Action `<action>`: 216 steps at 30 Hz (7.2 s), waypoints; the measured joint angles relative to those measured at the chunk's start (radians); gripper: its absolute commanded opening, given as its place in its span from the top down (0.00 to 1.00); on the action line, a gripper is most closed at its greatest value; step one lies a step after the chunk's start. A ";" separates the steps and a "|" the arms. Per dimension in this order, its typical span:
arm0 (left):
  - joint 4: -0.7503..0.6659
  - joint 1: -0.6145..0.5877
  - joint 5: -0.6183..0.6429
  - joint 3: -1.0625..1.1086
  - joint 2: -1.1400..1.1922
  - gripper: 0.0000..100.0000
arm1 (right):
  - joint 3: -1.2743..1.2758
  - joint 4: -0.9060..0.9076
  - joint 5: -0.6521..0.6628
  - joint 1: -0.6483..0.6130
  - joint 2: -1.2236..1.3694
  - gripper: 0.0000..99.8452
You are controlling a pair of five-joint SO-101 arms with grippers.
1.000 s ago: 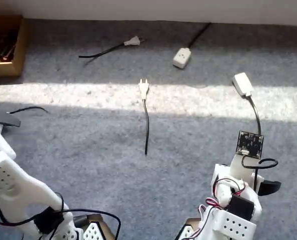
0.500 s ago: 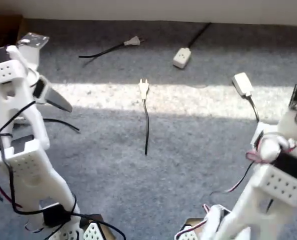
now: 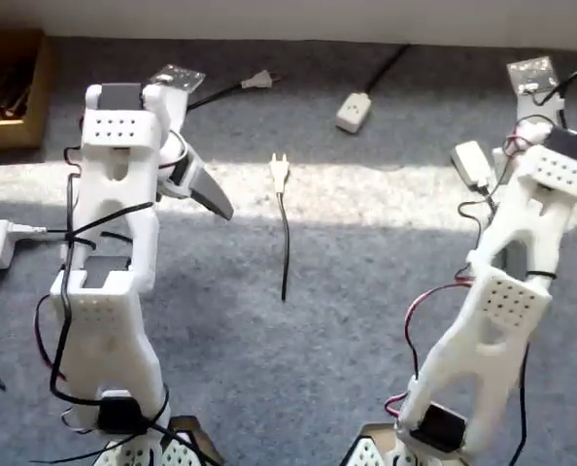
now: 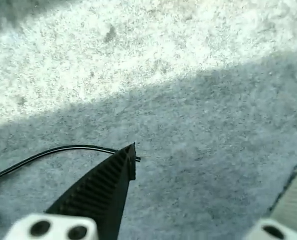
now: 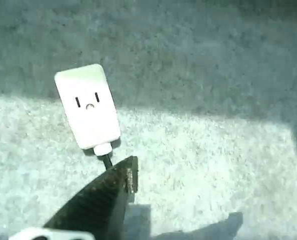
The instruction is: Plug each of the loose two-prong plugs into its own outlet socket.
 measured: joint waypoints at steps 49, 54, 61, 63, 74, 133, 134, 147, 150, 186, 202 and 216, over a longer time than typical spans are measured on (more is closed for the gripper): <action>-0.046 -0.002 0.023 0.006 0.000 0.55 | -0.437 0.218 -1.056 -0.307 0.209 0.44; -0.046 -0.002 0.023 0.006 0.000 0.55 | -0.436 0.081 -1.165 -0.316 0.285 0.44; -0.046 -0.002 0.023 0.006 0.000 0.55 | -0.436 -0.092 -1.171 -0.276 0.353 0.60; -0.046 -0.002 0.023 0.006 0.000 0.55 | -0.436 -0.094 -1.171 -0.253 0.367 0.73; -0.055 -0.003 0.023 0.006 0.000 0.55 | -0.443 0.227 -1.129 -0.215 0.351 0.99; -0.095 -0.061 0.023 0.006 0.000 0.55 | 0.028 0.404 -1.715 -0.384 0.046 0.99; -0.095 -0.061 0.023 0.006 0.000 0.55 | 0.002 0.428 -1.697 -0.385 0.046 1.00; -0.121 -0.060 0.005 0.006 0.000 0.56 | 0.437 0.443 -1.181 -0.543 -0.160 1.00; -0.127 -0.038 -0.038 0.006 0.000 0.56 | 0.623 0.445 -1.092 -0.592 -0.330 1.00; -0.555 0.410 -0.264 -0.014 0.213 0.55 | 1.929 -0.120 -0.795 -0.009 -1.135 0.99; -0.560 0.539 0.097 -0.020 0.224 0.56 | 1.981 -0.196 -0.793 -0.009 -1.137 0.99; -0.562 0.548 0.160 -0.018 0.321 0.94 | 1.981 -0.196 -0.793 -0.009 -1.137 0.99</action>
